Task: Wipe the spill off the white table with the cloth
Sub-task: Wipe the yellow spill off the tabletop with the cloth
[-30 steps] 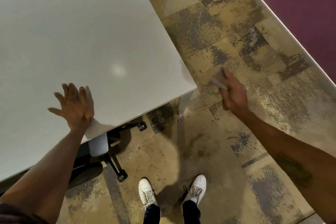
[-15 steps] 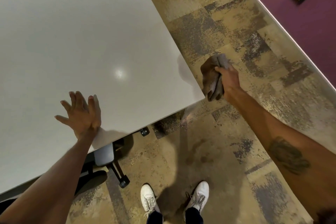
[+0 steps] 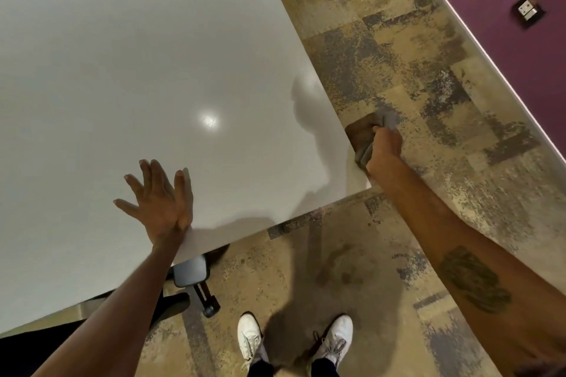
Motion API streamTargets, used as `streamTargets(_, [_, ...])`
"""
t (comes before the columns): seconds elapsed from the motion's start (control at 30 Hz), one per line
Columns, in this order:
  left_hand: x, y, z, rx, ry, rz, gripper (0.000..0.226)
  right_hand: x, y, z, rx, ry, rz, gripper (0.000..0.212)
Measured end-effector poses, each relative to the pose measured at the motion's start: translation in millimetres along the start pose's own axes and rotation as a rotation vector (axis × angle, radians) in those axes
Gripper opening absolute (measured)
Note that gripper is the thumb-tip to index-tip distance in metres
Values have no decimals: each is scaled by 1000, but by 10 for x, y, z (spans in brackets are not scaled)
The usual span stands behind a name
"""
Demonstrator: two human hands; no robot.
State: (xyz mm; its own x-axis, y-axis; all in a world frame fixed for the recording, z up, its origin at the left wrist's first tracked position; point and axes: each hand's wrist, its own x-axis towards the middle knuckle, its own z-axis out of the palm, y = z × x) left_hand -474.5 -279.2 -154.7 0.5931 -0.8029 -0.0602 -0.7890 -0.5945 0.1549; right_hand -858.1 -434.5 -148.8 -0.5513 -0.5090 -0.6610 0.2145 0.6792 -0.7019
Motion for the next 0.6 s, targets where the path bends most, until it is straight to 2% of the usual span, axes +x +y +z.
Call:
streamTargets(0.07, [9,-2,6,3,-13,-11,65,32,-49,52,47,-6,50,21])
streamTargets(0.13, [13,-2,1,-10,-21,-14,65,42,-115,123,118,0,81,33])
streamTargets(0.23, [11,7,-23,-20,-40,-16,66,37,-196,252,265,-10,85,33])
streamTargets(0.33, [6,-4,-28,-43,-59,-13,70,53,-279,430,339,-23,50,48])
streamTargets(0.6, [32,32,-87,-64,-108,-42,76,152,-539,883,401,-21,12,41])
